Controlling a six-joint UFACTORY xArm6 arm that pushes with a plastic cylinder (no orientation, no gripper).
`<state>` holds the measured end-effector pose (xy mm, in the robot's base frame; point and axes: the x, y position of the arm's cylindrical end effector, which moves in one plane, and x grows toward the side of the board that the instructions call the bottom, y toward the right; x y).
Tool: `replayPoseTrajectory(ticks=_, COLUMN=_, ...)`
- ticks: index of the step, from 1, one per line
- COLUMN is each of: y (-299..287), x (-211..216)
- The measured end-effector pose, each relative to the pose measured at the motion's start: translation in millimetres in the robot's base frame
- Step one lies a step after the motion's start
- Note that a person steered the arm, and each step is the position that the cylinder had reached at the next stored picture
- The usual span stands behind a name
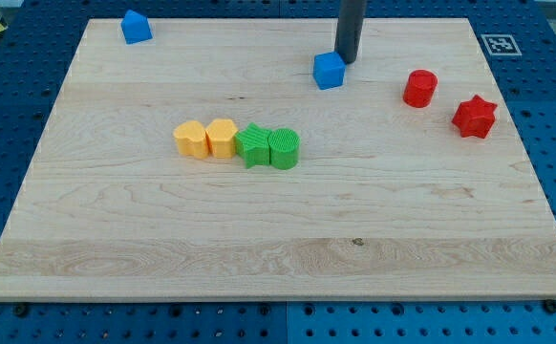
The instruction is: Move the blue cube to the blue triangle
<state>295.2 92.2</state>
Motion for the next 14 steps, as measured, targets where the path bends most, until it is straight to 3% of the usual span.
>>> replayPoseTrajectory(ticks=1, y=-2, x=17)
replayPoseTrajectory(ticks=2, y=-30, x=17)
replayPoseTrajectory(ticks=10, y=-96, x=30)
replayPoseTrajectory(ticks=12, y=-81, x=71)
replayPoseTrajectory(ticks=14, y=-129, x=81)
